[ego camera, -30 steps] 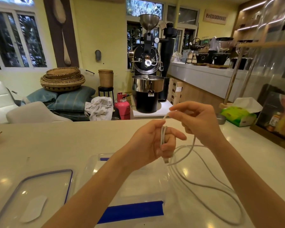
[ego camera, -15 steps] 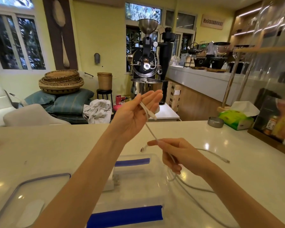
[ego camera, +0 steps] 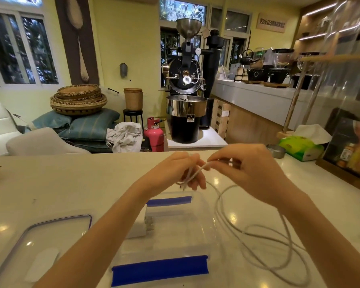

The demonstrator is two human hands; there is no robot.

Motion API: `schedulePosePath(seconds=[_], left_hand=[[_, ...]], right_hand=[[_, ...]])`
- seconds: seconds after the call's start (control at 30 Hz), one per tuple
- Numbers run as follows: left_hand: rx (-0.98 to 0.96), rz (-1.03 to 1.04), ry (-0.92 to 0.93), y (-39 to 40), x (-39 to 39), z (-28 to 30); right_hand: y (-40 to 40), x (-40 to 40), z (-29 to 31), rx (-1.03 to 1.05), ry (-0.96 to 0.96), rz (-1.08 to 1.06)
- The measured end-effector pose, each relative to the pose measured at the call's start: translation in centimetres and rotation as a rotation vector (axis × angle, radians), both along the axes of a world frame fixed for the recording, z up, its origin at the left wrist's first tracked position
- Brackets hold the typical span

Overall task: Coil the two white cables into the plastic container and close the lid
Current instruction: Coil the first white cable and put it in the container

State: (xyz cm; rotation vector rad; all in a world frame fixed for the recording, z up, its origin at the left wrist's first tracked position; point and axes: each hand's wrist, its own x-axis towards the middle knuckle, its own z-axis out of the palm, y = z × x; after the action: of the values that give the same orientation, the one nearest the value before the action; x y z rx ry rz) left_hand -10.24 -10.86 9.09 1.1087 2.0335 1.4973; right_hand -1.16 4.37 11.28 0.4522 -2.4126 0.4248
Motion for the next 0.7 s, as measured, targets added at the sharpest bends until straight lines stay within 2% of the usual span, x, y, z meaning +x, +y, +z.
schedulePosePath(seconds=[0.13, 0.3, 0.47, 0.57, 0.6, 0.7], left_hand=[[0.068, -0.298, -0.365, -0.3, 0.3, -0.5], [0.275, -0.692, -0.665, -1.0, 0.2, -0.4], [0.561, -0.817, -0.933, -0.4, 0.4, -0.1], [0.746, -0.75, -1.007, -0.4, 0.3, 0.6], [0.78, -0.65, -0.99, -0.1, 0.3, 1.0], [0.854, -0.173, -0.861, 0.4, -0.9, 1.6]], right_hand=[[0.8, -1.3, 1.0, -0.095, 0.068, 0.131], [0.4, -2.8, -0.8, -0.494, -0.007, 0.279], [-1.0, -3.6, -3.5, -0.708, -0.207, 0.32], [-1.2, -3.5, -4.8, -0.632, -0.328, 0.267], [-1.3, -3.3, -5.1, -0.589, -0.381, 0.24], [-1.7, -2.7, -5.8, -0.449, -0.526, 0.171]])
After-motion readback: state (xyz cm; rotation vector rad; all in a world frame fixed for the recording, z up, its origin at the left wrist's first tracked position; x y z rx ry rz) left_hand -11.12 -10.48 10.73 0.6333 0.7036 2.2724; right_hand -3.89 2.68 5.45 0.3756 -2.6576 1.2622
